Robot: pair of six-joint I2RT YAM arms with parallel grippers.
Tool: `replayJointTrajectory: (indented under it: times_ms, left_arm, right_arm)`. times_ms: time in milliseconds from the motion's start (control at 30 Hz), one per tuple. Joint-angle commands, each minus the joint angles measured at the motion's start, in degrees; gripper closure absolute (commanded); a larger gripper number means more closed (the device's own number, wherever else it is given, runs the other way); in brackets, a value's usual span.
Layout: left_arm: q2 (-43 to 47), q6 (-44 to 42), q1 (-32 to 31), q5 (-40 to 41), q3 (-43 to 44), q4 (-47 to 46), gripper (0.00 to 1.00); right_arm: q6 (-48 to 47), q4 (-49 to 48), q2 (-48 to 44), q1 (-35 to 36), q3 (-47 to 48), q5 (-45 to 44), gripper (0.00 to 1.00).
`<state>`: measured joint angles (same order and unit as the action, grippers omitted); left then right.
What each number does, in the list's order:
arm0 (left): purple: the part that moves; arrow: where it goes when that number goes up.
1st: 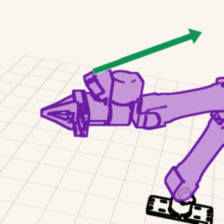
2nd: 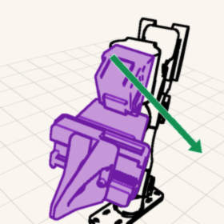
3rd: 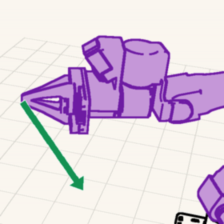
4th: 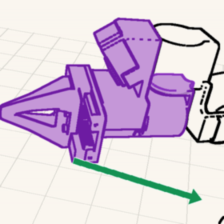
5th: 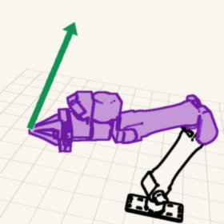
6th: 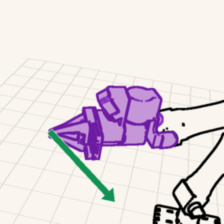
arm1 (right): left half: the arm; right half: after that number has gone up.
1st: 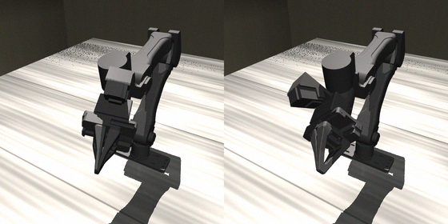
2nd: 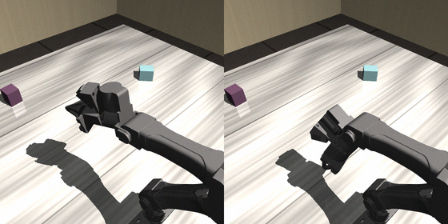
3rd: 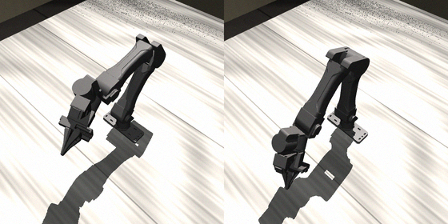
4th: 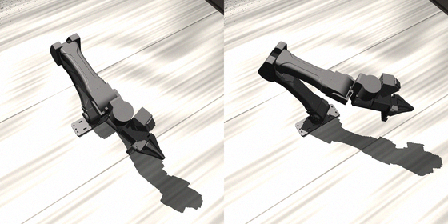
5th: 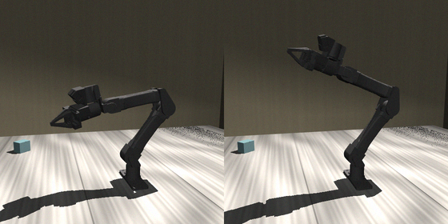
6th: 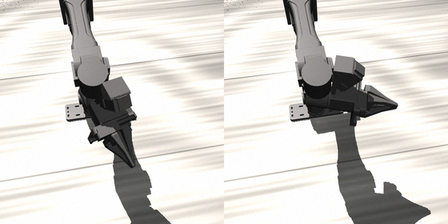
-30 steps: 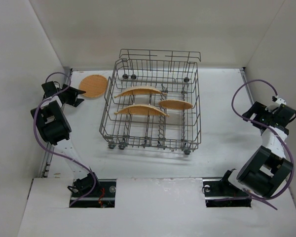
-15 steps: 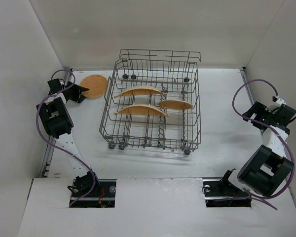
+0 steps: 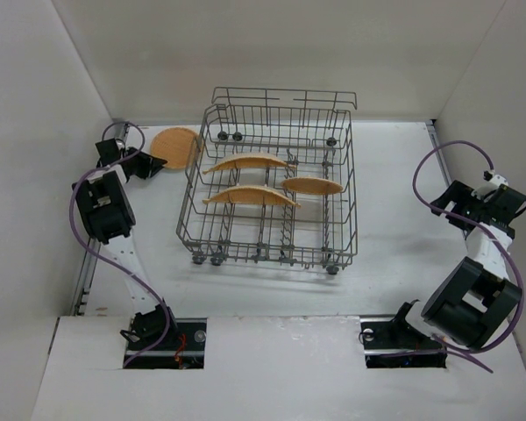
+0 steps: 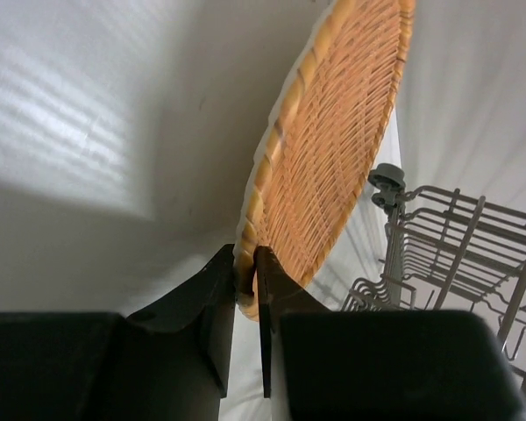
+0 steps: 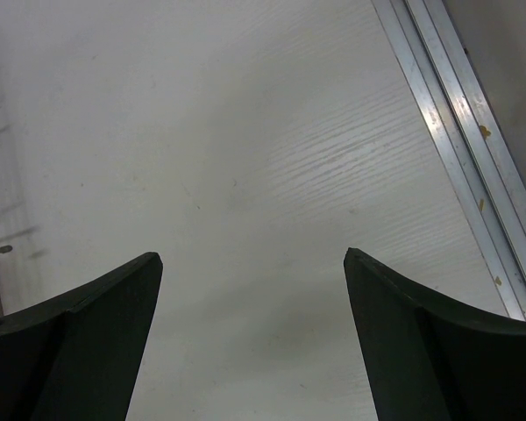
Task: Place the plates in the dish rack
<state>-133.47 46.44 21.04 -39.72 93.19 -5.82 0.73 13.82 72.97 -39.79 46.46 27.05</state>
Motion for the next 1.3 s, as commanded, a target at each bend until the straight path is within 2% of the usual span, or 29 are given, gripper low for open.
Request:
replayJointTrajectory:
  times_ms: [0,367,500,600,700,933,1067,1133,1267]
  left_arm:
    - [9.3,-1.9,1.5,1.1,-3.4,-1.6,0.97]
    - [33.3,-3.0,4.9,1.0,-16.0,1.9,0.97]
    - [41.5,-6.6,3.1,2.6,-13.8,5.5,0.97]
    - [46.5,-13.4,-0.6,5.7,-9.0,10.6,0.97]
    - [49.5,-22.6,-5.7,9.3,-3.2,17.1,0.96]
    - [53.4,-50.6,-23.5,22.2,8.2,30.1,0.95]
    - [55.6,-65.8,-35.2,27.8,8.0,33.3,0.95]
    - [57.3,-75.0,-42.6,30.9,6.1,34.5,0.95]
    - [59.3,-88.1,-53.1,35.8,2.0,34.6,0.94]
  right_arm:
    - [-0.1,-0.6,0.2,0.5,2.9,1.3,0.10]
    - [-2.5,-0.6,-1.5,2.6,1.9,1.8,0.10]
    - [-3.1,-0.7,-2.6,2.7,1.3,3.0,0.10]
    - [-3.5,-1.0,-3.5,2.7,0.7,4.0,0.10]
    - [-3.9,-1.3,-4.2,2.8,0.2,4.7,0.10]
    - [-4.5,-2.1,-6.2,2.9,-1.1,5.7,0.10]
    - [-4.9,-2.1,-6.5,3.4,-1.3,5.8,0.10]
    - [-5.0,-2.1,-6.7,3.5,-1.4,5.8,0.10]
    - [-5.1,-2.3,-7.1,3.5,-1.7,5.6,0.10]
